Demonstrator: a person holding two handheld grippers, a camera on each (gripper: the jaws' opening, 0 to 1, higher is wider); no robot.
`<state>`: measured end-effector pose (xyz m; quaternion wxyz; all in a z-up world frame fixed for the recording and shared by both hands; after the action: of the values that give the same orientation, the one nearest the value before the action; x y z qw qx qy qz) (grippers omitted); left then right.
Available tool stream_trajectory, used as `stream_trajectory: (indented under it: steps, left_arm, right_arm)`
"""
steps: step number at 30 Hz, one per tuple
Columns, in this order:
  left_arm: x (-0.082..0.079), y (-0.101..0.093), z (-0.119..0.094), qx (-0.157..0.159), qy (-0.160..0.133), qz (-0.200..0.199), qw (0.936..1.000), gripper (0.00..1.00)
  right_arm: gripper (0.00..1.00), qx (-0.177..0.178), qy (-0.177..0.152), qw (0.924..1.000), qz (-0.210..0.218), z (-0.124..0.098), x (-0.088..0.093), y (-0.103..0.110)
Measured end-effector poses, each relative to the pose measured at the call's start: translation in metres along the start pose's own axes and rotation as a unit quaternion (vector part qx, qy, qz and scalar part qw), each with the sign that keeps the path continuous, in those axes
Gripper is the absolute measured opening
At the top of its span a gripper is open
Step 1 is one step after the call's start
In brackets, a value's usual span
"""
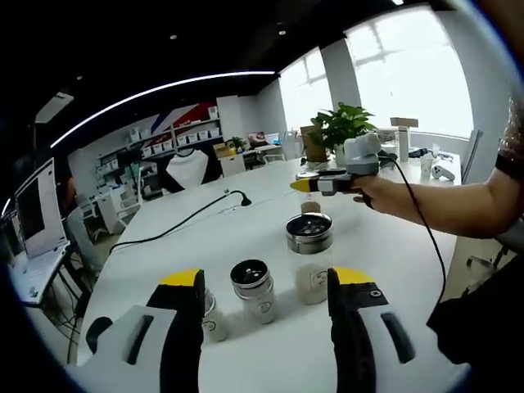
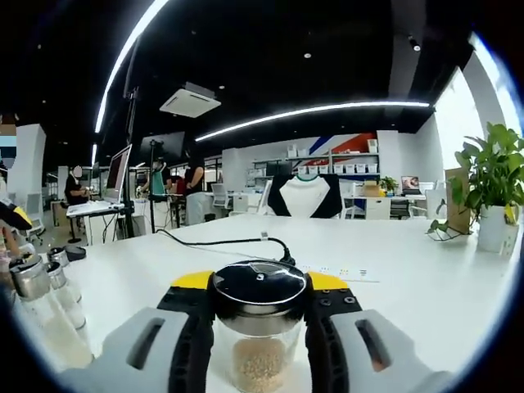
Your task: Rotate the seasoning bottle until the label or dispensing opening points toward the visible target arrow and the bottle remains upright within the marked orientation range
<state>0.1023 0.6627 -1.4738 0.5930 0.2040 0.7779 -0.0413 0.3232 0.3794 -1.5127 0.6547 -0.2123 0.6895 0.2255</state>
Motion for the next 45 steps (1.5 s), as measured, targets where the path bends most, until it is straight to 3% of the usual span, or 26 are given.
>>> stream_trajectory:
  steps: [7, 12, 18, 23, 28, 34, 38, 41, 45]
  left_arm:
    - [-0.009, -0.013, 0.004, 0.021, -0.021, -0.004, 0.9996, 0.64]
    - [-0.022, -0.033, 0.01, 0.055, -0.046, -0.007, 0.9974, 0.64]
    - [-0.046, -0.07, 0.011, 0.123, -0.088, 0.005, 0.9885, 0.64]
    - [-0.054, -0.102, 0.018, 0.19, -0.101, 0.0, 0.9766, 0.63]
    - [-0.053, -0.115, 0.027, 0.219, -0.091, -0.012, 0.9713, 0.67]
    - [-0.058, -0.124, 0.034, 0.254, -0.097, -0.028, 0.9621, 0.7]
    - [-0.061, -0.123, 0.031, 0.262, -0.108, -0.03, 0.9587, 0.63]
    - [-0.062, -0.122, 0.028, 0.263, -0.115, -0.027, 0.9574, 0.5]
    - [-0.063, -0.121, 0.025, 0.252, -0.126, -0.021, 0.9594, 0.48]
  right_arm:
    - [0.39, -0.03, 0.016, 0.9993, -0.013, -0.027, -0.01, 0.01]
    - [0.39, -0.055, 0.019, 0.9983, -0.002, -0.062, -0.016, 0.023]
    - [0.39, -0.096, 0.003, 0.9951, 0.027, -0.108, -0.03, 0.048]
    - [0.39, -0.162, -0.023, 0.9856, 0.043, -0.142, -0.053, 0.079]
    - [0.39, -0.22, -0.04, 0.9737, 0.044, -0.164, -0.078, 0.102]
    - [0.39, -0.286, -0.052, 0.9556, 0.046, -0.171, -0.094, 0.131]
    - [0.39, -0.313, -0.058, 0.9458, 0.063, -0.168, -0.095, 0.144]
    - [0.39, -0.321, -0.06, 0.9431, 0.065, -0.165, -0.095, 0.149]
    - [0.39, -0.323, -0.067, 0.9417, 0.067, -0.164, -0.096, 0.15]
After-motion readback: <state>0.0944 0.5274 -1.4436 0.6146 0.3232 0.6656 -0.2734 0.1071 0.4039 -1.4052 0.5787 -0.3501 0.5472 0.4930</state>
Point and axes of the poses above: the point that each gripper's makers call its tool centre point, and the gripper's own axes: z roughly forward along the fingers, y roughly to its left, x roughly out of its underside, the point moved 10 cm from there along -z, roughly backward along the fingers, and after that the axes turned 4 degrees about -x, right-handed, at the moved point
